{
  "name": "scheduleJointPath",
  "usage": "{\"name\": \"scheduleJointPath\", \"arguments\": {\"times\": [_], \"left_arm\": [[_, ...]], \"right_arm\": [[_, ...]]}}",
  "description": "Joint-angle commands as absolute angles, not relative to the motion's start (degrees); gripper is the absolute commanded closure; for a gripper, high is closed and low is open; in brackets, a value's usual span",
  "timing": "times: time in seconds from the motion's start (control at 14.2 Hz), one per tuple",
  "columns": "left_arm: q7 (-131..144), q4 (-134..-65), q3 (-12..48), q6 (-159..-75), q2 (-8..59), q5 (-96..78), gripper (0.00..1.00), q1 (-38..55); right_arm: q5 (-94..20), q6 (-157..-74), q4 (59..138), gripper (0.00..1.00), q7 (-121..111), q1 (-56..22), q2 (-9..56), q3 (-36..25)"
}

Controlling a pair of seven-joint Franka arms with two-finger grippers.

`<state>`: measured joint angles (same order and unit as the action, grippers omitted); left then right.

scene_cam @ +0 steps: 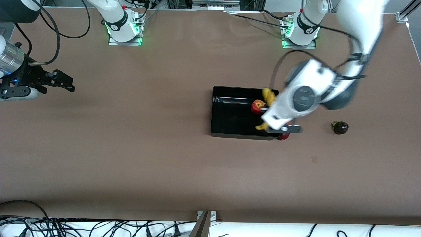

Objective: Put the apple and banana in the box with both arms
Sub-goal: 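Lower the banana into the black box and open the left gripper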

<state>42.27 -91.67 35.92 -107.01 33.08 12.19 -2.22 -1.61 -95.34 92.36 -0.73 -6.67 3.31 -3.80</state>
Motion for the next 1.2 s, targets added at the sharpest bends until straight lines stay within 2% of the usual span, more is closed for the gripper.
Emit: {"name": "scheduleJointPath", "arguments": {"times": [0.0, 0.21, 0.35, 0.42, 0.49, 0.56, 0.63, 0.85, 1.13], "left_arm": [[53.0, -89.4, 35.2, -113.2, 38.4, 12.4, 1.00, 3.5], [57.6, -90.3, 32.5, -119.8, 42.3, 12.5, 1.00, 8.2], [57.6, -90.5, 31.5, -120.0, 43.7, 12.8, 0.99, 9.0], [57.4, -90.6, 31.3, -120.0, 44.0, 13.8, 0.95, 9.0], [57.4, -90.6, 31.1, -120.0, 44.6, 14.1, 0.76, 9.0], [57.5, -90.6, 31.1, -120.0, 44.9, 14.2, 0.41, 8.9], [57.5, -90.6, 30.9, -120.0, 44.8, 14.2, 0.00, 8.9], [57.1, -90.2, 31.0, -117.6, 42.3, 14.2, 0.00, 7.6], [43.1, -86.1, 31.1, -104.5, 33.6, 14.2, 0.00, 0.8]], "right_arm": [[-1.2, -95.3, 91.9, 0.00, -1.3, -5.9, 3.2, -3.3], [-1.2, -95.2, 91.9, 0.00, -1.3, -5.9, 3.2, -3.3], [-1.3, -95.3, 91.9, 0.00, -1.3, -5.9, 3.2, -3.3], [-1.3, -95.2, 91.9, 0.00, -1.3, -5.9, 3.2, -3.3], [-1.3, -95.2, 91.9, 0.00, -1.3, -5.9, 3.3, -3.3], [-1.3, -95.3, 91.9, 0.00, -1.3, -5.9, 3.2, -3.3], [-1.3, -95.2, 91.9, 0.00, -1.3, -5.9, 3.2, -3.3], [-1.3, -95.2, 91.9, 0.00, -1.3, -5.9, 3.2, -3.3], [-1.3, -95.2, 91.9, 0.00, -1.3, -5.9, 3.2, -3.3]]}}
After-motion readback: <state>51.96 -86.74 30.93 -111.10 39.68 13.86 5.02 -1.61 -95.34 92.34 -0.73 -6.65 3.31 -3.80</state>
